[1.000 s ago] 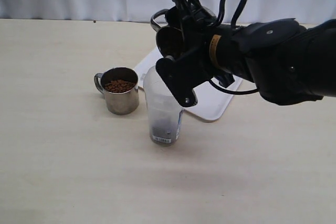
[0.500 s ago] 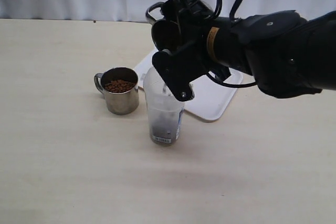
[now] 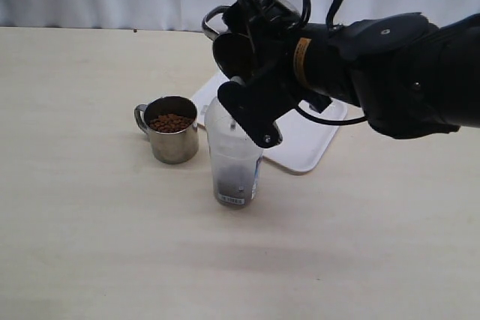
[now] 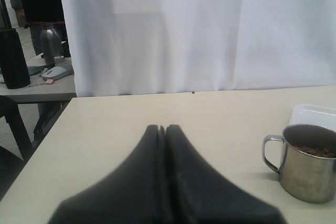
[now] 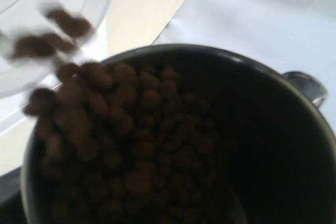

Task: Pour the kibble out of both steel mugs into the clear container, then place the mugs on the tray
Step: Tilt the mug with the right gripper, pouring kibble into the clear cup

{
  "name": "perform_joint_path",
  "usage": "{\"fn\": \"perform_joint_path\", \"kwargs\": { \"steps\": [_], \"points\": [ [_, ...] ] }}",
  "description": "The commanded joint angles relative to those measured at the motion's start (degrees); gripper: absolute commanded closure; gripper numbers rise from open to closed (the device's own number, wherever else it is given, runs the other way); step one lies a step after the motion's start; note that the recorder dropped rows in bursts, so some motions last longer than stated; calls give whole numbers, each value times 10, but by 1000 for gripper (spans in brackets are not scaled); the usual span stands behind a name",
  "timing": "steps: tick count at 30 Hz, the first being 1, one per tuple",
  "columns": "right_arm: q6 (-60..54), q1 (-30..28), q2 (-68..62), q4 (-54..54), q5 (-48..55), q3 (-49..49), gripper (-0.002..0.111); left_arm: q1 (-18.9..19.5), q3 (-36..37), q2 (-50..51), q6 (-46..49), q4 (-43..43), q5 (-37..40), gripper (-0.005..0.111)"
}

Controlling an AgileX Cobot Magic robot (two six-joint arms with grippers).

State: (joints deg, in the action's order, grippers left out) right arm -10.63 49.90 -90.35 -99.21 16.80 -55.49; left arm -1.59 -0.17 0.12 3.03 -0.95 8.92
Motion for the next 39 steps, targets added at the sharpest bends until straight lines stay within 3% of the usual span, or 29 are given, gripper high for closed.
{"fn": "perform_joint_path", "kwargs": {
  "steps": [1,24,30,39],
  "points": [
    [-27,2,5,-7,2,-4,103,-5,2,-1,-1,1,-8,107],
    [-67,2,5,-7,5,-4,103,-5,2,-1,-1,1,-8,107],
    [-67,40,5,-7,69,-4,103,-5,2,-1,-1,1,-8,107],
    [-67,42,5,-7,84,-4,103,-5,2,-1,-1,1,-8,107]
  ]
}}
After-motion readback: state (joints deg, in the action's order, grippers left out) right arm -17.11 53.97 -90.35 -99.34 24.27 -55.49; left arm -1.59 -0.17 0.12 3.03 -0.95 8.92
